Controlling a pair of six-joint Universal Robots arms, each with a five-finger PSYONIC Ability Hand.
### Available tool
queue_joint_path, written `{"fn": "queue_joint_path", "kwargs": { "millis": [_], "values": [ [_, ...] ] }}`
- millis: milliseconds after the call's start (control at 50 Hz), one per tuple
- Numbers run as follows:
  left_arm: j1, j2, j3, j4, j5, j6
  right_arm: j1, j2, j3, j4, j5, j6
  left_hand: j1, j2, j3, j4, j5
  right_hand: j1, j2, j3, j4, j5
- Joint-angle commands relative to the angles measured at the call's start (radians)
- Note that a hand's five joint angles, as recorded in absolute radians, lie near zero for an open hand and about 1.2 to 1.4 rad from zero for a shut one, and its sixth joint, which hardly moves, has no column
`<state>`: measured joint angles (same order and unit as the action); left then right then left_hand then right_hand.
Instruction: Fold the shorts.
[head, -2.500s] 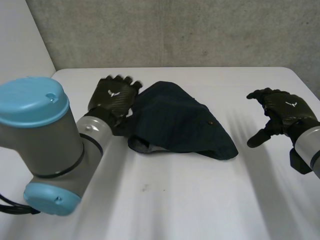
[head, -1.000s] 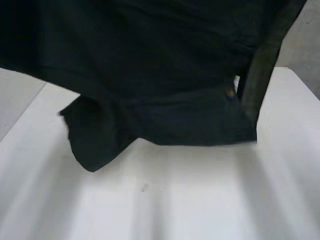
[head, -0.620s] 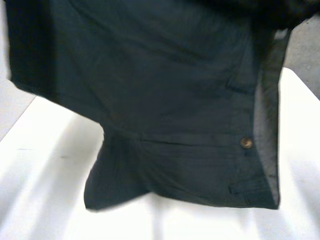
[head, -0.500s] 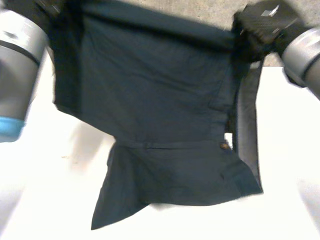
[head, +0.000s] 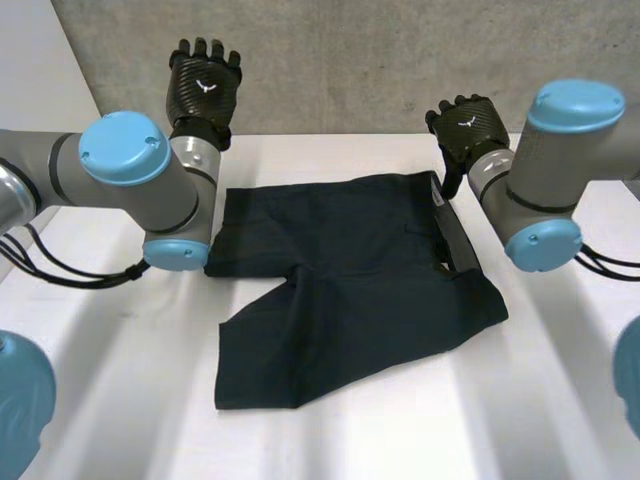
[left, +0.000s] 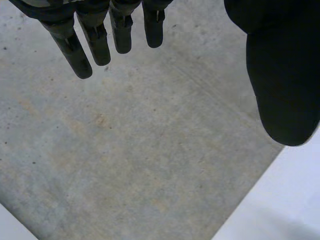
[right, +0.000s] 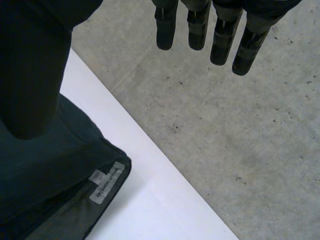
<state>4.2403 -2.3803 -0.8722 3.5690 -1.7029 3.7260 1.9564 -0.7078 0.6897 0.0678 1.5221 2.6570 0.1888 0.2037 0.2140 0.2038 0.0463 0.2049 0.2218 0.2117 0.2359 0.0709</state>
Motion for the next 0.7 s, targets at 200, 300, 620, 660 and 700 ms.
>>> {"fn": "queue_joint_path", "kwargs": {
  "millis": [200, 300, 620, 660, 700],
  "values": [
    [-0.171, 0.545, -0.714, -0.271, -0.053, -0.164, -0.108, -0.525, 0.689, 0.159, -0.263, -0.163, 0.268, 0.253, 0.243, 0.253, 0.236, 0.044, 0.027, 0.037, 0.013, 0.004],
    [-0.229, 0.639, -0.829, -0.433, -0.046, -0.3, -0.204, -0.624, 0.869, 0.19, -0.327, -0.261, 0.383, 0.368, 0.357, 0.368, 0.351, 0.376, 0.359, 0.369, 0.345, 0.335],
    [-0.235, 0.659, -1.064, -0.503, -0.015, -0.371, -0.381, -0.606, 1.14, 0.146, -0.602, -0.422, 0.606, 0.591, 0.581, 0.591, 0.574, 0.483, 0.466, 0.476, 0.452, 0.442],
    [-0.234, 0.61, -1.074, -0.457, -0.017, -0.37, -0.378, -0.576, 1.134, 0.118, -0.606, -0.413, 0.452, 0.437, 0.426, 0.437, 0.42, 0.362, 0.345, 0.355, 0.331, 0.322],
    [-0.234, 0.573, -1.074, -0.426, -0.018, -0.37, -0.376, -0.546, 1.125, 0.061, -0.605, -0.391, 0.386, 0.371, 0.361, 0.371, 0.354, 0.309, 0.292, 0.302, 0.278, 0.268]
  ]
}}
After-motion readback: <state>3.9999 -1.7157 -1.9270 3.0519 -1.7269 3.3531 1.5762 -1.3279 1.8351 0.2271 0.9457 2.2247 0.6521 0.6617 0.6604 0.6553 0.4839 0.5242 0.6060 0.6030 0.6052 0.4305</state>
